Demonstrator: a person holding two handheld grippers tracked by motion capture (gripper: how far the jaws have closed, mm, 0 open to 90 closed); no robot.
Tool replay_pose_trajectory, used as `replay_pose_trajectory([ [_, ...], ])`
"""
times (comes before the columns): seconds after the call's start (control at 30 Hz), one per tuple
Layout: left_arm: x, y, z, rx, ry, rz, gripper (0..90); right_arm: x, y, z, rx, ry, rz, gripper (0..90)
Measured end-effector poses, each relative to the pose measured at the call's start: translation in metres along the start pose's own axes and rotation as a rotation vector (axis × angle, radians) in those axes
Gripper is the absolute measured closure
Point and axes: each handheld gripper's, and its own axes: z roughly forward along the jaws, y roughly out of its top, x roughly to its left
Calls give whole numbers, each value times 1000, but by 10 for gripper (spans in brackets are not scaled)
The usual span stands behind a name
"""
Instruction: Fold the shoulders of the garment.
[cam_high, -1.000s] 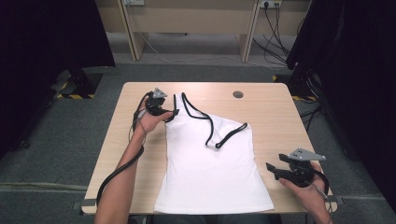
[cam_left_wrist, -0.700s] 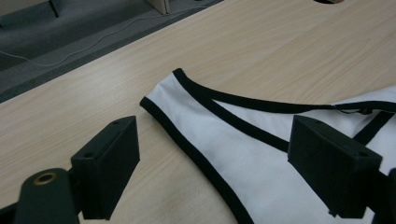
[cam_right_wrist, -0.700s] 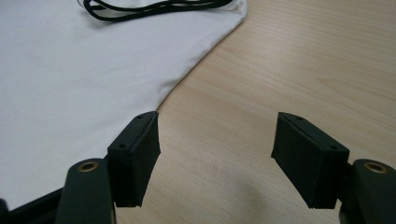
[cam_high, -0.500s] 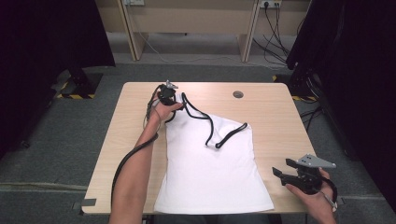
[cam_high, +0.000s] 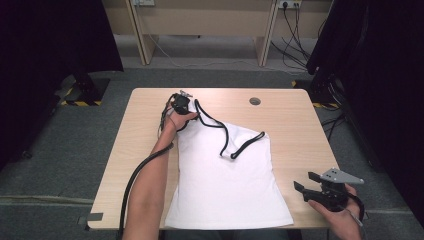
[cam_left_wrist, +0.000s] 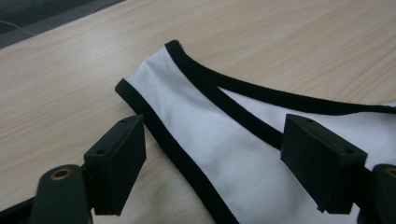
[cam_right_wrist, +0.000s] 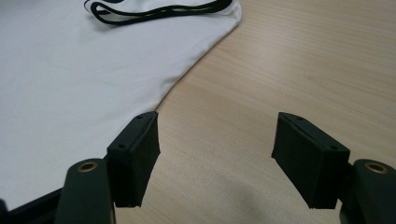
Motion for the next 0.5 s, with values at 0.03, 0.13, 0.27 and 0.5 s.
replay_pose_trajectory([
  [0.03, 0, -1, 1, 3, 3, 0, 231, 0, 0, 0, -1, 0, 0, 317],
  [0.13, 1, -3, 3, 0, -3, -11, 245, 0, 0, -1, -4, 0, 1, 317],
  [0.27, 2, -5, 3, -14, -2, -37, 259, 2, -1, -2, -6, 1, -5, 317],
  [0.5, 0, -3, 2, -17, -16, -21, 416, 4, -2, -2, -9, 3, -8, 320],
])
